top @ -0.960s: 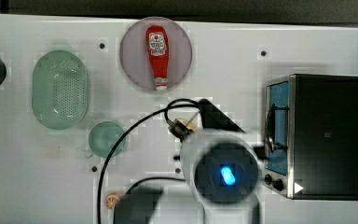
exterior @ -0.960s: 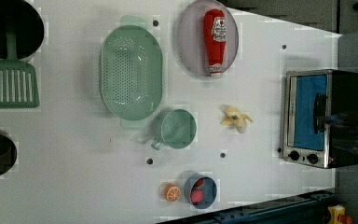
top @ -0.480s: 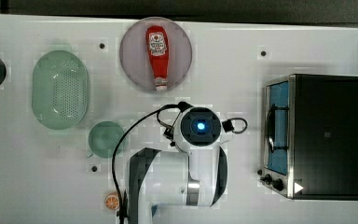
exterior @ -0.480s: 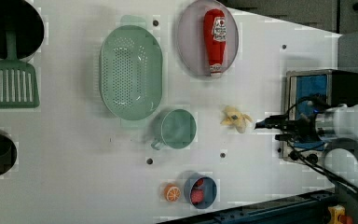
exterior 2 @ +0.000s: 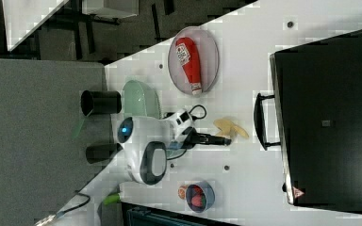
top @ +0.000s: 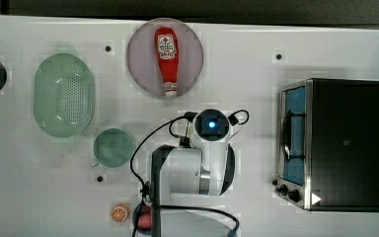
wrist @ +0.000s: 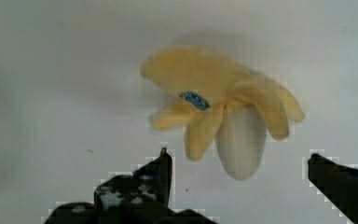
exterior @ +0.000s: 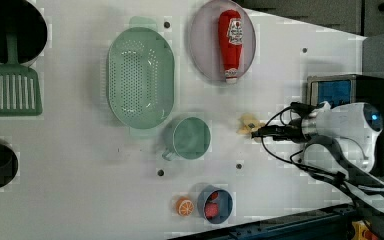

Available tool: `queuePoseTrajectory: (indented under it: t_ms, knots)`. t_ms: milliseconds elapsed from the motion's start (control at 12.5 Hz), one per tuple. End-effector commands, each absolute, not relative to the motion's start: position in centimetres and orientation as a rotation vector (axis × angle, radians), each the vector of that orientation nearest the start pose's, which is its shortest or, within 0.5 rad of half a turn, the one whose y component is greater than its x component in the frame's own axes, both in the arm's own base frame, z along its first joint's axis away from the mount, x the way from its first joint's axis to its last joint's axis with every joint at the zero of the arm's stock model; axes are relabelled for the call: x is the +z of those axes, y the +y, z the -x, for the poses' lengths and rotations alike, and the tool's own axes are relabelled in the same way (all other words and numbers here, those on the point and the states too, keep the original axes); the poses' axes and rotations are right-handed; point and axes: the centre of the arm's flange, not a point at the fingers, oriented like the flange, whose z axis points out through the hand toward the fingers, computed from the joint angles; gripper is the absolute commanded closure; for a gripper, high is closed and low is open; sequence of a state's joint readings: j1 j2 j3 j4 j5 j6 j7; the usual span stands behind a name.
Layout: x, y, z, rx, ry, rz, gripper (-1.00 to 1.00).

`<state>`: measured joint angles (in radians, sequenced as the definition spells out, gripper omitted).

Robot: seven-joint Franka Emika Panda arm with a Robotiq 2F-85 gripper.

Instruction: Pick Banana and place it in mug.

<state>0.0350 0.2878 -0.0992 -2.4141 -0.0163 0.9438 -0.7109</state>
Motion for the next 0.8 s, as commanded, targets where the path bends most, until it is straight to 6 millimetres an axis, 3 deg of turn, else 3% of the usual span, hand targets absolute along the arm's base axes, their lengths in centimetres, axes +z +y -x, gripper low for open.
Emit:
queuePoseTrajectory:
  t_ms: [80,320,720,800]
  knots:
    - [16.4,-2.3,-47.9,0.195,0.05,3.159,-1.0]
    - [14.6,-2.1,-47.8,0.156,0.042,3.163,-0.93]
    - [15.2,-2.1,-48.3,0.122,0.043,3.165,0.43]
    - [15.6,-2.2,-48.5,0.109,0.047,3.165,0.46]
